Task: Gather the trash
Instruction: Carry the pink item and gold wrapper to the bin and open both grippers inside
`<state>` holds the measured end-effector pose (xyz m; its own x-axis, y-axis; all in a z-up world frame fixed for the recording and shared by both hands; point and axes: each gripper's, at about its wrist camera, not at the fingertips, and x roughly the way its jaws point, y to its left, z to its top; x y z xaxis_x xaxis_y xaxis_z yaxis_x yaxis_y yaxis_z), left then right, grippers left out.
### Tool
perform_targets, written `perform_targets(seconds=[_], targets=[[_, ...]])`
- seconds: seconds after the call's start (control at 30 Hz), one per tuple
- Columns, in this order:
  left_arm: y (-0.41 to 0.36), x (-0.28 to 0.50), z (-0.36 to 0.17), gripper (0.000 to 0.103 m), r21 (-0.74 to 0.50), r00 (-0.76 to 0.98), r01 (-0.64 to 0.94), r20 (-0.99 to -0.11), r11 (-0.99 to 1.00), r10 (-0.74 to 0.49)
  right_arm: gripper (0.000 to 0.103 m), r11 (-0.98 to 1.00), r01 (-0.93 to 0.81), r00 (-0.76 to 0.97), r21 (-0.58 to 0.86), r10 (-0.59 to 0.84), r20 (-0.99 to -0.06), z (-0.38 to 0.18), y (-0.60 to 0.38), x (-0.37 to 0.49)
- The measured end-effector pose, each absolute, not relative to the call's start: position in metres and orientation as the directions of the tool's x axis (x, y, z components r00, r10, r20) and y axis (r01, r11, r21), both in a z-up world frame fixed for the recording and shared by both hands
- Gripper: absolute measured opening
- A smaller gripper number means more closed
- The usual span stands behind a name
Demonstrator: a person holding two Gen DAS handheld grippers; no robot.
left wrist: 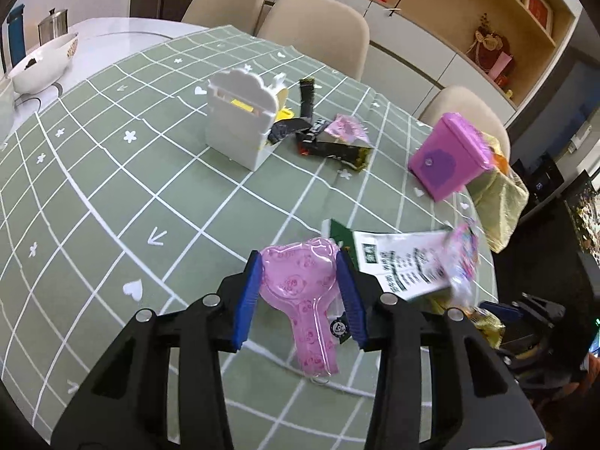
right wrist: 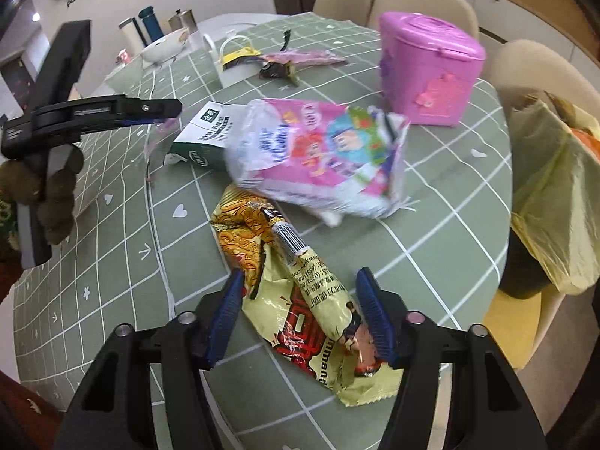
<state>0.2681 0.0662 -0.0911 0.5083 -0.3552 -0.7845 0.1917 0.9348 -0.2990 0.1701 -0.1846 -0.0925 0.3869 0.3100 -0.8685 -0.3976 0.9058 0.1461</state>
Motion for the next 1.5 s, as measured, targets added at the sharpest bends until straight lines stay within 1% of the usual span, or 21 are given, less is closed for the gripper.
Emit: perform_targets(seconds=[0.07,0.13,0.17,0.23,0.4,0.5,0.8,1.17,1.5], targets=[[0.065,0.261,-0.087,0.039,-0.298,0.509,0.202,-0.782,0.933,-0.36,0.041,0.9,-0.414,0.386,0.135,0.308,-0.869,-0.089,-0.181,0.17],[0.061,0.255,-0.085,0.039,-0.294,0.506,0.213,-0.783,0.932,-0.363,0.031,0.9,-0.412,0.386,0.143,0.315,-0.867,-0.086,-0.18,0.168],[0.06,0.253,-0.084,0.039,-0.294,0.503,0.216,-0.784,0.931,-0.364,0.027,0.904,-0.401,0.39,0.15,0.317,-0.865,-0.084,-0.181,0.168],[0.058,0.25,-0.082,0.039,-0.299,0.5,0.215,-0.784,0.93,-0.368,0.025,0.914,-0.37,0.401,0.166,0.318,-0.859,-0.08,-0.187,0.166],[0.043,0.241,-0.066,0.039,-0.302,0.507,0.24,-0.771,0.923,-0.385,0.024,0.94,-0.265,0.461,0.217,0.321,-0.827,-0.061,-0.213,0.153],[0.023,0.238,-0.044,0.039,-0.285,0.537,0.28,-0.745,0.917,-0.395,0.024,0.939,-0.223,0.505,0.26,0.34,-0.793,-0.042,-0.229,0.143],[-0.033,0.253,0.008,0.039,-0.274,0.589,0.337,-0.685,0.901,-0.429,0.024,0.949,-0.193,0.628,0.249,0.315,-0.712,0.011,-0.276,0.147],[-0.157,0.286,0.042,0.039,-0.266,0.575,0.446,-0.647,0.855,-0.501,0.024,0.969,-0.116,0.724,0.216,0.232,-0.65,0.048,-0.377,0.172],[-0.264,0.336,0.044,0.039,-0.25,0.545,0.496,-0.656,0.831,-0.522,0.024,0.971,-0.059,0.752,0.231,0.196,-0.629,0.053,-0.467,0.216]])
